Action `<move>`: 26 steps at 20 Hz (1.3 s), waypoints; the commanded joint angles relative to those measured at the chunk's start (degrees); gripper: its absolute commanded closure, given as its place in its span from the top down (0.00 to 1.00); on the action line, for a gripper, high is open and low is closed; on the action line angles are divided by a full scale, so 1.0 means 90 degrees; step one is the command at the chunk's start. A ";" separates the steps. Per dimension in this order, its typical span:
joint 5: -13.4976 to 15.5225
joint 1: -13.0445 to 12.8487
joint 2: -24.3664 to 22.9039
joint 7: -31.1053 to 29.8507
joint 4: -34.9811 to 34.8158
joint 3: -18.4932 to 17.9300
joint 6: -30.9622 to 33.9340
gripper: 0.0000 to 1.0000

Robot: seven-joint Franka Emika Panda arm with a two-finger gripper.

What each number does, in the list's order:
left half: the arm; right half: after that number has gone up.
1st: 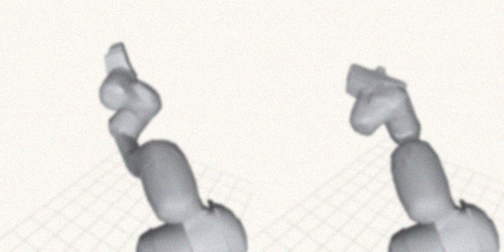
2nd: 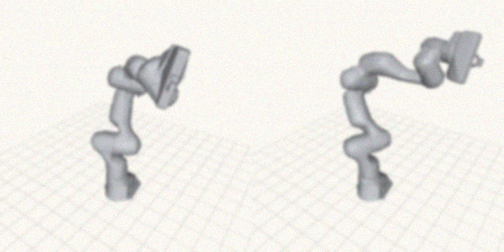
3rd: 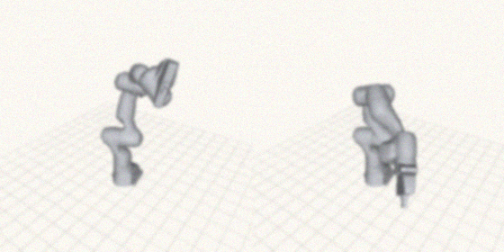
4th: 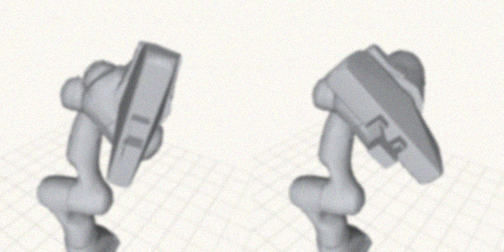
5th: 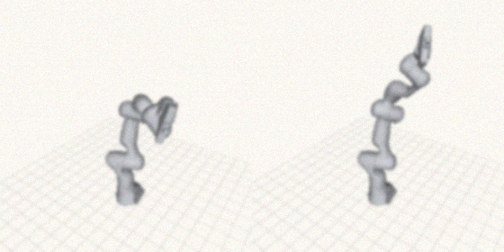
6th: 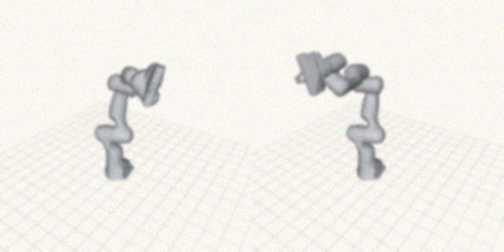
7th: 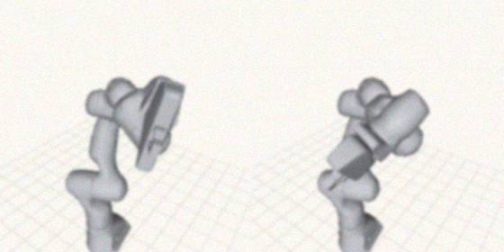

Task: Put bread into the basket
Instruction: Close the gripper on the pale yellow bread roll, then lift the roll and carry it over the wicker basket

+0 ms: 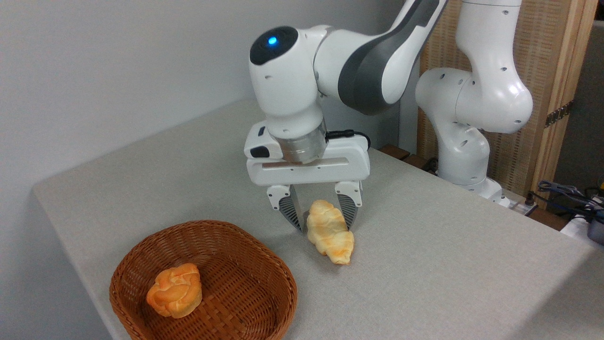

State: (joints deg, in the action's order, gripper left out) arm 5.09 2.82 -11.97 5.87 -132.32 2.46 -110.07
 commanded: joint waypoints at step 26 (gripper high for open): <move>0.0070 0.0029 0.0060 0.1750 0.0228 0.0010 0.0489 0.23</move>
State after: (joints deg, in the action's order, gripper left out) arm 5.08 2.93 -12.10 20.05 -133.60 2.57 -109.09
